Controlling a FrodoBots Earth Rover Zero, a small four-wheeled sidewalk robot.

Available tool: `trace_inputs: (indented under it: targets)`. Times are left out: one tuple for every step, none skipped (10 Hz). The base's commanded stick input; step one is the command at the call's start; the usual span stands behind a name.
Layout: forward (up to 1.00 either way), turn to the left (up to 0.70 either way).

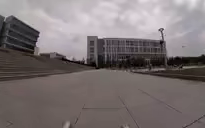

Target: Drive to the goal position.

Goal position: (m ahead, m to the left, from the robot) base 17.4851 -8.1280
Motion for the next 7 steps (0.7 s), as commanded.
trace_inputs:
  targets:
    - [0.70,0.00]
    - [0.70,0.00]
    - [0.70,0.00]
    - [0.70,0.00]
    - [0.70,0.00]
    - [0.70,0.00]
    - [0.70,0.00]
